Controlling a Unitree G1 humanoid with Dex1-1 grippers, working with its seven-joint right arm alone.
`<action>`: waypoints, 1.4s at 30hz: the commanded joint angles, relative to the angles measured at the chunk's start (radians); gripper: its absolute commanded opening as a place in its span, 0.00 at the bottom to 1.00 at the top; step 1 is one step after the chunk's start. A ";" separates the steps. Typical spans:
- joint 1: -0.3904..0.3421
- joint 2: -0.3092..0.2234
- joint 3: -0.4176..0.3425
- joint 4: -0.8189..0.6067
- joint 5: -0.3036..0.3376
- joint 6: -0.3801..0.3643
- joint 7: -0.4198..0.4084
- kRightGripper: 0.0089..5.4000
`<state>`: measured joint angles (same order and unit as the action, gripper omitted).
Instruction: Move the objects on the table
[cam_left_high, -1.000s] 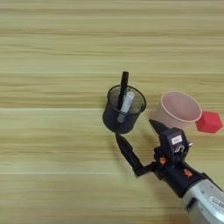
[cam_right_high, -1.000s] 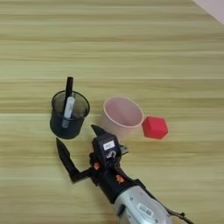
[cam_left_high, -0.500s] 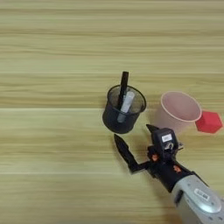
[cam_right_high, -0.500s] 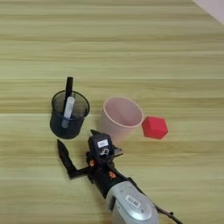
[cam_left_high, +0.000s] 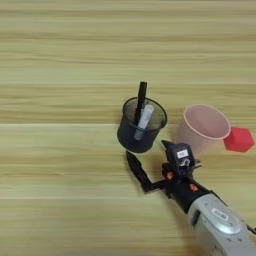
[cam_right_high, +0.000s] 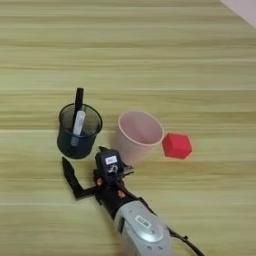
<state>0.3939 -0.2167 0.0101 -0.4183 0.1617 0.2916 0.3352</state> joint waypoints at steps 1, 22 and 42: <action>-0.056 0.000 -0.005 0.005 -0.008 -0.054 -0.008 0.99; -0.139 0.018 -0.007 0.133 -0.018 -0.108 -0.007 0.99; -0.211 0.023 0.017 0.210 -0.036 -0.144 -0.003 0.99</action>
<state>0.2355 -0.1874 0.0315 -0.1829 0.1311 0.1855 0.3368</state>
